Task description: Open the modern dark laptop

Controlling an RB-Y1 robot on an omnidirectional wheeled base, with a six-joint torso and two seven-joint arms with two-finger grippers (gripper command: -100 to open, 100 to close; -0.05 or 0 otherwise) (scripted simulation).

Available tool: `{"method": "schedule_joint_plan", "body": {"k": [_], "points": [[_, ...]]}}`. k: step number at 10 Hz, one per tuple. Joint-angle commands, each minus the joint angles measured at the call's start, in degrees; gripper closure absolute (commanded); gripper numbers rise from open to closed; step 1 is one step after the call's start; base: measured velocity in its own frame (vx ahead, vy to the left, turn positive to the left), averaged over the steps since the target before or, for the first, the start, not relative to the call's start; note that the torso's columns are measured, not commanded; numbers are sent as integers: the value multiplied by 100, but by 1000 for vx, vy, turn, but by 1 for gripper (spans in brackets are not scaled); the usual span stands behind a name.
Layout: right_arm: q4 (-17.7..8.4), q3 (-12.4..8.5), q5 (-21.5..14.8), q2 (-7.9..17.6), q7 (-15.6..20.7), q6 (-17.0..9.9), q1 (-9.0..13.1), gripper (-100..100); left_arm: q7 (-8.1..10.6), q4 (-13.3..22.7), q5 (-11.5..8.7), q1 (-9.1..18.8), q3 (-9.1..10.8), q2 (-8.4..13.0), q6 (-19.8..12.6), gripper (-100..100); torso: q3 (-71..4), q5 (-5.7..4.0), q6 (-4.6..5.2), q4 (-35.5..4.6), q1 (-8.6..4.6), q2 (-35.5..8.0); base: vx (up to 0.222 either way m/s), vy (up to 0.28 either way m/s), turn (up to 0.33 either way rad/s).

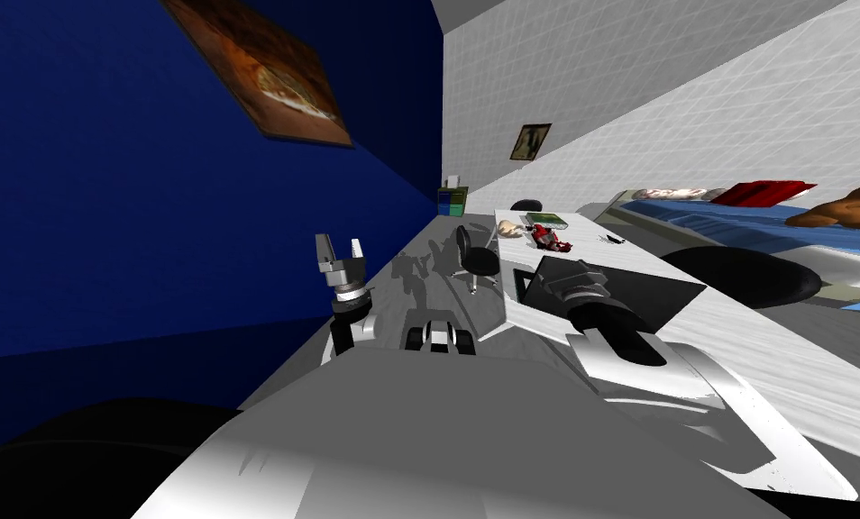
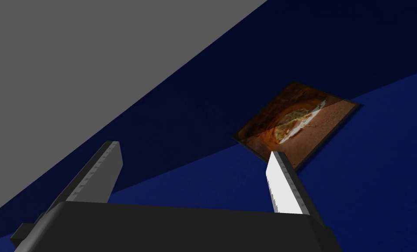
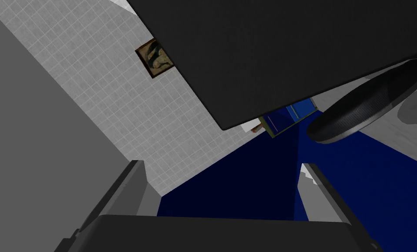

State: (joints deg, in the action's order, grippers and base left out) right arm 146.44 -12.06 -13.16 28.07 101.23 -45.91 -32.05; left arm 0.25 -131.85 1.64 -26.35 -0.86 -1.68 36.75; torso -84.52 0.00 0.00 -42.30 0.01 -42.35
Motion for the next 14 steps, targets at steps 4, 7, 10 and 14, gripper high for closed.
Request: {"method": "schedule_joint_plan", "body": {"k": [4, 7, 10, 14], "points": [[-529, 469, -627, 422, -558, 517, 661, 100, 0, -1, 0, -3, 1, 0, 1, 0, -25, 4, 1, 12, 14, 39, 85, 42, -292], [-529, 469, -627, 422, -1039, 716, 661, 100, 0, 0, 0, 0, 0, 0, 0, 0, 15, -5, 1, -7, -18, -24, 14, 1, 27], [-1057, 938, -1253, 844, -1512, 1241, 1312, 100, 0, -1, 0, -2, 0, 0, 1, 0, -28, 8, -1, 13, 25, 41, 109, 69, -378], [-1057, 938, -1253, 844, -2078, 1430, 1321, 100, 0, 0, 0, 1, 0, 1, 0, 0, 9, -4, 2, -4, -14, -13, -2, -6, 8]]}}
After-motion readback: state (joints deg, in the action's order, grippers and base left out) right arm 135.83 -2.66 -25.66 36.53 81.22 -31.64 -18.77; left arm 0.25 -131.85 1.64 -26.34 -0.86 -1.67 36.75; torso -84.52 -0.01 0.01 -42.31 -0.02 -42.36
